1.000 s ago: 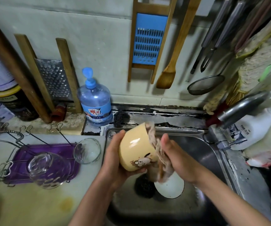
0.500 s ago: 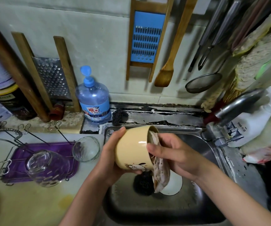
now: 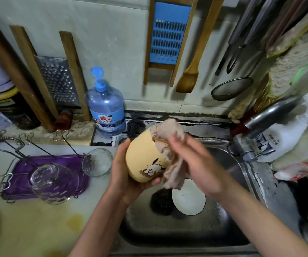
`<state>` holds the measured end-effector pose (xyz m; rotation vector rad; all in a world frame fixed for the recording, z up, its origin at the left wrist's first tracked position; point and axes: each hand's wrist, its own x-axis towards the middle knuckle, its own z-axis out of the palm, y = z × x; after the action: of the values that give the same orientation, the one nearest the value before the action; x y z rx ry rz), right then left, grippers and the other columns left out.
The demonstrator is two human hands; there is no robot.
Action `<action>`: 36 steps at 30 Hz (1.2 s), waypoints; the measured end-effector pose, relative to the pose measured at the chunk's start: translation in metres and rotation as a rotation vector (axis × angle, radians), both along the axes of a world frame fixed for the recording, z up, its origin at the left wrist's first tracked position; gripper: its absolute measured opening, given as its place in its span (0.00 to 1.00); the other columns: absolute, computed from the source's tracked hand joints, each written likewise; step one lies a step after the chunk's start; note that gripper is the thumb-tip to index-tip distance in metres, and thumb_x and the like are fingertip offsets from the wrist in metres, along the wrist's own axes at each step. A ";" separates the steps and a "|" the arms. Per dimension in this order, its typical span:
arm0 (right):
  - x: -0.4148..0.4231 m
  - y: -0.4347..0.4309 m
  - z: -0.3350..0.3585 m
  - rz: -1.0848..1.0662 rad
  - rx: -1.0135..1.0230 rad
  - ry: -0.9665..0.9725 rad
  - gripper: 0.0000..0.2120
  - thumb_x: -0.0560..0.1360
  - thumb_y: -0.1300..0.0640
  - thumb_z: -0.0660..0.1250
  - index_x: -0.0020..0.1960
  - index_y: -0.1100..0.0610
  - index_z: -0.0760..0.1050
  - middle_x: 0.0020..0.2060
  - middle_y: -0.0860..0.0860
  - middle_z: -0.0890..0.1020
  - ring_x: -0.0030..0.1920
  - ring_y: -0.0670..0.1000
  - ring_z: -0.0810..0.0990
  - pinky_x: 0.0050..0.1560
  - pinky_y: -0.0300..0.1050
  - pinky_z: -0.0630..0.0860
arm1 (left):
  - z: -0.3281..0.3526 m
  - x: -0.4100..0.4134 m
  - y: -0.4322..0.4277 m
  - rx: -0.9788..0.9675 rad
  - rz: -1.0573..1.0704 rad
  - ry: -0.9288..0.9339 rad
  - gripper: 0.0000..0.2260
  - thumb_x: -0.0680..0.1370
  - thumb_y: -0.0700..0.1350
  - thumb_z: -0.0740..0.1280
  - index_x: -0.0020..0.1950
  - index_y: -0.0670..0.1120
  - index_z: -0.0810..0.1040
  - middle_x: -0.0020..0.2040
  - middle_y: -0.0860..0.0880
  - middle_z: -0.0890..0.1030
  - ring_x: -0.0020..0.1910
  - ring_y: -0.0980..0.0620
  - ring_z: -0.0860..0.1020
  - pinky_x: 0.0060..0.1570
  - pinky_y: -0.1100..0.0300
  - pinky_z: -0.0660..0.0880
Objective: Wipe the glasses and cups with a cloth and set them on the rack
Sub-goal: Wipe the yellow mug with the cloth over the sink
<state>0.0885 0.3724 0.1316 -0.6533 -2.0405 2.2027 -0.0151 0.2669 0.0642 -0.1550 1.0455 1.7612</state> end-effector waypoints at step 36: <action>-0.016 -0.009 -0.037 -0.027 0.052 0.001 0.15 0.67 0.42 0.66 0.39 0.54 0.77 0.29 0.44 0.81 0.35 0.44 0.80 0.36 0.36 0.76 | -0.009 -0.019 -0.006 -0.123 -0.229 0.178 0.20 0.71 0.62 0.62 0.48 0.47 0.81 0.36 0.41 0.81 0.33 0.42 0.80 0.27 0.54 0.78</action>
<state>0.0724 0.3634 0.0948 -0.6705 -2.0680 2.1269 -0.0336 0.2613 0.0551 0.0456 1.2500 1.5246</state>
